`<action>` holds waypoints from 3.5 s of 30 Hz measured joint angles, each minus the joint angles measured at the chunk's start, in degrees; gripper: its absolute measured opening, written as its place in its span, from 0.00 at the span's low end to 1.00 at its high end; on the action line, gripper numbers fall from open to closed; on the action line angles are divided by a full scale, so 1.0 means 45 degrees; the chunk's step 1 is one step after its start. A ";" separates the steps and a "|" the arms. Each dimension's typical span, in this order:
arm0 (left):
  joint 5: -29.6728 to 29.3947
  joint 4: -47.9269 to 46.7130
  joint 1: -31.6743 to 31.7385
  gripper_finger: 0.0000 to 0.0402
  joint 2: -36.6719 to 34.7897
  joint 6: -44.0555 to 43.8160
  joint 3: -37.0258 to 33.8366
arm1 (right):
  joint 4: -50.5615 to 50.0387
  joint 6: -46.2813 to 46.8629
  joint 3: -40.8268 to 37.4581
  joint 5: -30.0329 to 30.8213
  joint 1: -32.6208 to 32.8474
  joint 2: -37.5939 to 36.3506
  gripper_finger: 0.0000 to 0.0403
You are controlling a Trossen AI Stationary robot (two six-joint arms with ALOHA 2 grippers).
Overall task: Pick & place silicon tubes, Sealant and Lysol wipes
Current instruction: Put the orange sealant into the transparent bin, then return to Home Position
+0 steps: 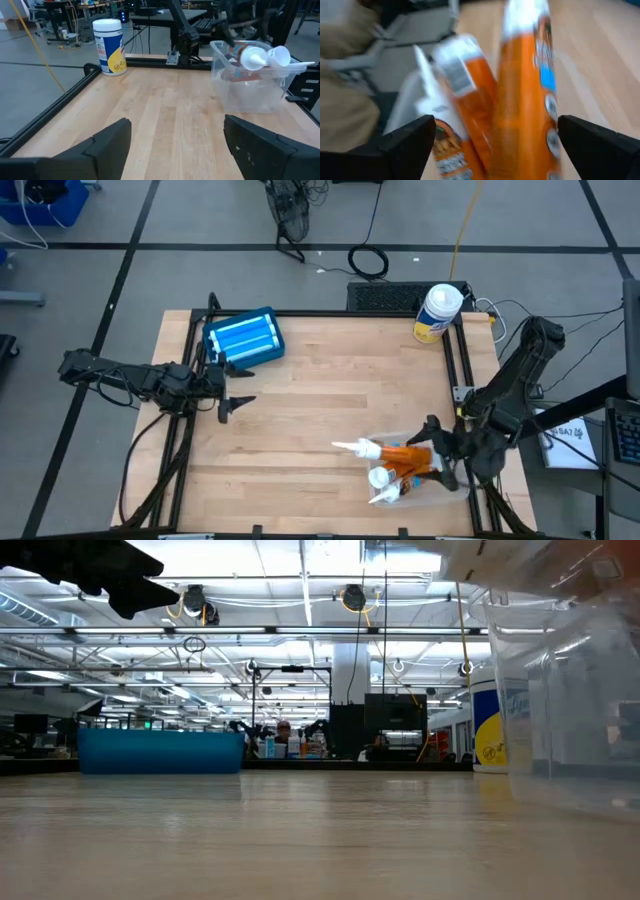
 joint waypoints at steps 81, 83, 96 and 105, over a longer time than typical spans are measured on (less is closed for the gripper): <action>-0.0125 -0.0830 0.1103 0.77 -0.6095 0.0078 -0.4090 | 0.5705 -1.0047 -0.8671 -0.7419 -1.6028 -1.1895 0.98; -0.0523 -0.0844 0.1103 0.77 -0.6077 0.0013 -0.4085 | 0.5301 -1.0021 -0.8670 -0.7140 -1.6032 -1.1840 0.98; -0.0757 -0.0860 0.1103 0.77 -0.6071 0.0297 -0.4080 | 0.5231 -0.9518 -0.8675 -0.7575 -1.6024 -1.1859 0.98; -0.0821 -0.0860 0.1105 0.77 -0.6066 -0.0479 -0.4080 | 0.5216 -0.8971 -0.8680 -0.7576 -1.6024 -1.1859 0.98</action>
